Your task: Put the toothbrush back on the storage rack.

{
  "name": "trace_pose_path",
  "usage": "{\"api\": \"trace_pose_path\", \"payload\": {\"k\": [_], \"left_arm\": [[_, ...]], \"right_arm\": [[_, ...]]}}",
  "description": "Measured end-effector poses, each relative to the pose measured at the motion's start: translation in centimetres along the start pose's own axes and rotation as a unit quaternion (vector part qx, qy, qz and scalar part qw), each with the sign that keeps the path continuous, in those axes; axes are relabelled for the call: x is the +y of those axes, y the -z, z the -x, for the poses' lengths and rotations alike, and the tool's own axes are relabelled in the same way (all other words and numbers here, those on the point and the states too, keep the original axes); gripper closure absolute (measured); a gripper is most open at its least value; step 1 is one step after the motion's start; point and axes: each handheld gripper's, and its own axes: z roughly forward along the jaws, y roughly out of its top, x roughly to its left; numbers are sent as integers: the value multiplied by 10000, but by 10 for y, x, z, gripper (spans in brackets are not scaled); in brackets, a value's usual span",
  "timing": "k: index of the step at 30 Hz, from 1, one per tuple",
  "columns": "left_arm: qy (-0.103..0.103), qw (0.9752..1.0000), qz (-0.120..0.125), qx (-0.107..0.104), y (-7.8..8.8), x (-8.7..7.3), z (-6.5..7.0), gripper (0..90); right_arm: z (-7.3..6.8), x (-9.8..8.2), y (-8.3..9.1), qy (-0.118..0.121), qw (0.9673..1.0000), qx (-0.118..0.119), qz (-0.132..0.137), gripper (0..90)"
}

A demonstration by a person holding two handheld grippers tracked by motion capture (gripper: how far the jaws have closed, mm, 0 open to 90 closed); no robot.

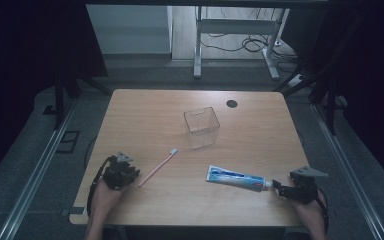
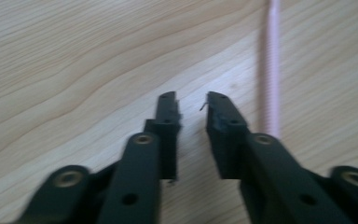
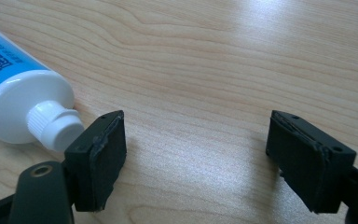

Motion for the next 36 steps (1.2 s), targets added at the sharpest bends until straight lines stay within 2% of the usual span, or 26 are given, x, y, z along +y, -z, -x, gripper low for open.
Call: {"api": "trace_pose_path", "payload": {"k": [5, 10, 14, 23, 33, 36], "left_arm": [[-109, 9994, -167, -268, -3, 13, 3, 892], [-262, 9985, -346, -328, -11, 23, 11, 894], [-340, 9981, -386, -350, -15, 27, 17, 894], [-460, 9970, -403, -474, -17, 28, 29, 888], [-474, 9959, -454, -622, -18, 25, 40, 886], [-493, 9959, -450, -605, -18, 26, 42, 871]], "right_arm": [[0, 0, 0, 7, 10000, 2, -1, 195], [0, 0, 0, 12, 10000, 4, -5, 194], [0, 0, 0, 18, 10000, 11, -6, 191], [0, 0, 0, 23, 10000, 16, -5, 190], [0, 0, 0, 24, 10000, 18, -5, 189], [0, 0, 0, 22, 10000, 21, -7, 189]]}}
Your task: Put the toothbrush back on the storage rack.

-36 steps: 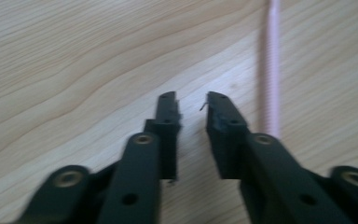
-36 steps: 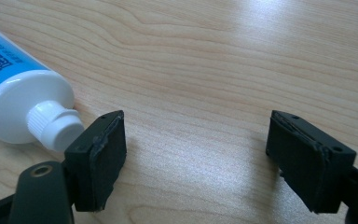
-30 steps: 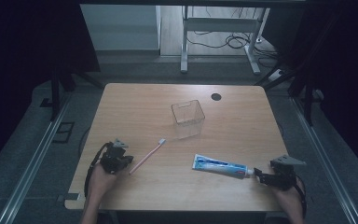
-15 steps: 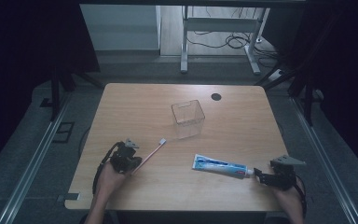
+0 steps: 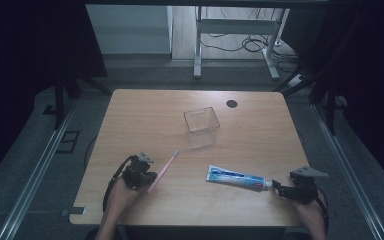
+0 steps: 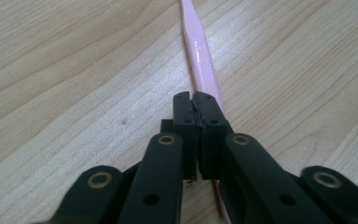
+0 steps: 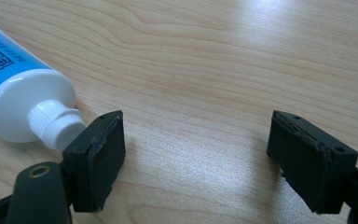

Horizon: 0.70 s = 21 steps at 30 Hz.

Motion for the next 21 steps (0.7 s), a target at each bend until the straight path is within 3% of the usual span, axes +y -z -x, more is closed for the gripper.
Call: {"api": "trace_pose_path", "payload": {"k": [4, 5, 12, 21], "left_arm": [[62, 9999, -24, -76, 2, 6, -1, 785], [91, 9999, -15, -73, 2, 8, 0, 723], [193, 9993, -218, -218, 1, 27, 1, 630], [208, 9976, -646, -130, -10, 53, 4, 630]], "right_arm": [[0, 0, 0, 1, 10000, 1, 0, 189], [0, 0, 0, 2, 10000, 2, 0, 189], [0, 0, 0, 4, 10000, 8, -4, 187], [0, 0, 0, 16, 10000, 16, -5, 185]]}}
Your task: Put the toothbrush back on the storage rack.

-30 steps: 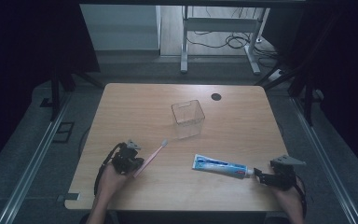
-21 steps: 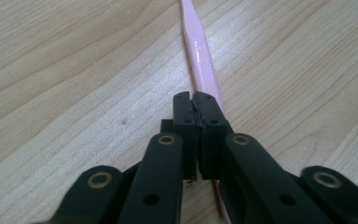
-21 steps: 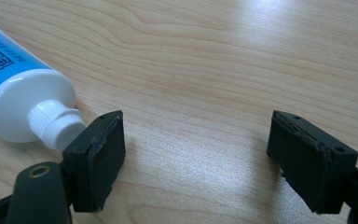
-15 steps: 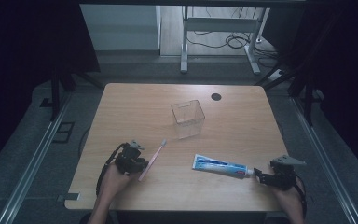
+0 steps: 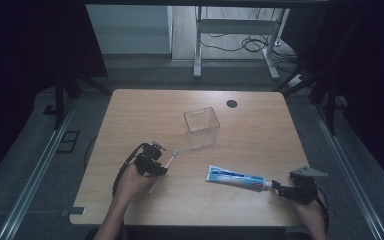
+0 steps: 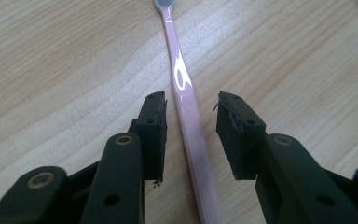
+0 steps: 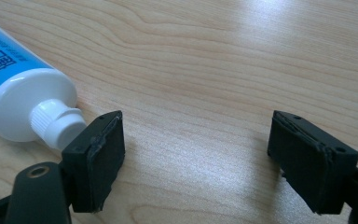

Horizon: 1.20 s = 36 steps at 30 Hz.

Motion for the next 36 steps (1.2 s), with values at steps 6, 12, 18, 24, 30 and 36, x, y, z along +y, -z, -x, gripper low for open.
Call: {"api": "trace_pose_path", "payload": {"k": [6, 12, 18, 24, 30, 36], "left_arm": [[5, 9993, -362, 96, -7, 14, 3, 655], [25, 9975, -695, 151, -13, 23, 4, 679], [58, 9946, -1008, 251, -18, 29, 4, 716], [77, 9916, -1247, 342, -19, 35, 4, 756], [-36, 9891, -1402, 440, -21, 40, 8, 788], [-89, 9909, -1294, 358, -20, 41, 9, 789]], "right_arm": [[0, 0, 0, 10, 10000, 5, 4, 184], [0, 0, 0, 17, 10000, 19, 0, 183], [0, 0, 0, 19, 10000, 22, 1, 183], [0, 0, 0, 21, 10000, 23, 0, 183], [0, 0, 0, 21, 10000, 23, 0, 183], [0, 0, 0, 23, 10000, 26, 0, 183]]}}
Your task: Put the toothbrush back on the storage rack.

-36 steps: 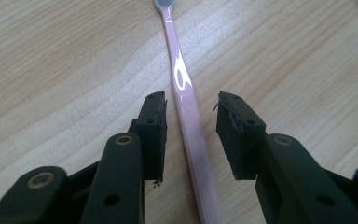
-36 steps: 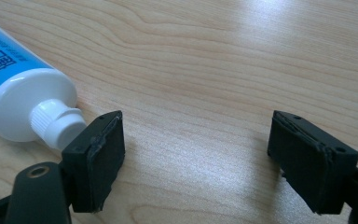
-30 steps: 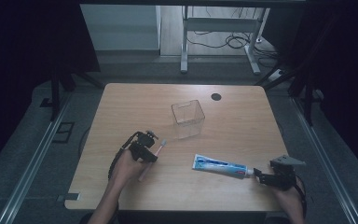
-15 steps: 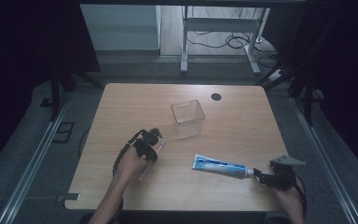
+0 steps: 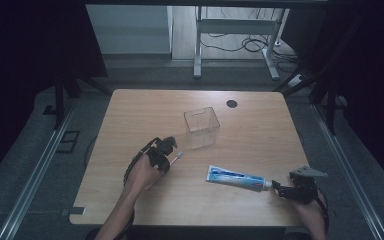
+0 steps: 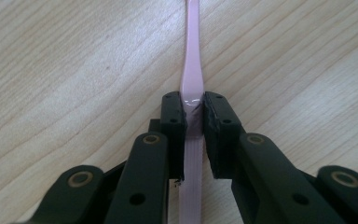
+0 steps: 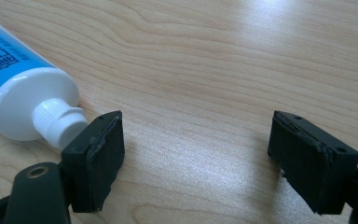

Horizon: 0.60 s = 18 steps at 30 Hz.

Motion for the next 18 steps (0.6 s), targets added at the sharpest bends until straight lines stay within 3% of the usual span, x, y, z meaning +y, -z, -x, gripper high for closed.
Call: {"api": "trace_pose_path", "payload": {"k": [18], "left_arm": [[-228, 9981, 508, -251, 31, 3, 6, 789]], "right_arm": [[0, 0, 0, 4, 10000, 5, -3, 182]]}}
